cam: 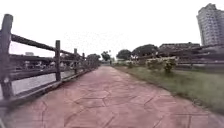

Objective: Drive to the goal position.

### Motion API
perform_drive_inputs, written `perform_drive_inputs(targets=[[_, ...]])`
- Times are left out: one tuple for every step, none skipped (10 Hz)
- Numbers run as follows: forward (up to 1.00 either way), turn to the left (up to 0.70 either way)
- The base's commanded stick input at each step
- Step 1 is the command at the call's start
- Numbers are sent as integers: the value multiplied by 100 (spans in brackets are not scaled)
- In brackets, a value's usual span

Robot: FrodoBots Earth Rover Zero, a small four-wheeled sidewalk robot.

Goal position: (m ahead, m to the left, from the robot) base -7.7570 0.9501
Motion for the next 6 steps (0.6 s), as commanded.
perform_drive_inputs(targets=[[100,-21],[100,-18],[100,0],[100,0],[100,0],[100,0]])
